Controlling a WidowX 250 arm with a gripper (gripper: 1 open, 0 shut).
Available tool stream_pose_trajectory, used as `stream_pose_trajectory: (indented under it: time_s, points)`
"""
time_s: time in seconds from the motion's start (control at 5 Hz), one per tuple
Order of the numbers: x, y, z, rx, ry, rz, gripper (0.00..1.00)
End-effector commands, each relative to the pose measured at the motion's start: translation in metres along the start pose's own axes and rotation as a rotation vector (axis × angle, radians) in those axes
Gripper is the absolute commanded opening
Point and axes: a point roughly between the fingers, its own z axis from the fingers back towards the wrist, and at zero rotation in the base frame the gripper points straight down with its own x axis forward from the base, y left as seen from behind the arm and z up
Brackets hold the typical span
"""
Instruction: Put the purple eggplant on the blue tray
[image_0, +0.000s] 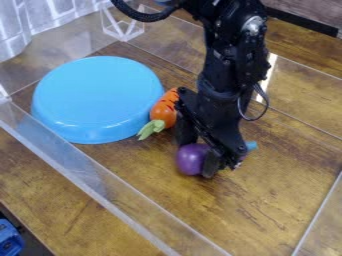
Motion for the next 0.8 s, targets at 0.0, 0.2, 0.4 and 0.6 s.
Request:
stream_pose_trajectory:
  time_s: [0.0,0.2,0.4,0.6]
  points:
    - [0.006,0.010,0.012,0.007,-0.039,0.026,0.00]
    - [0.008,0.017,0.026,0.019,-0.057,0.041,0.00]
    - [0.009,0.025,0.040,0.030,-0.071,0.056,0.00]
    - [0.012,0.031,0.054,0.037,-0.092,0.065,0.00]
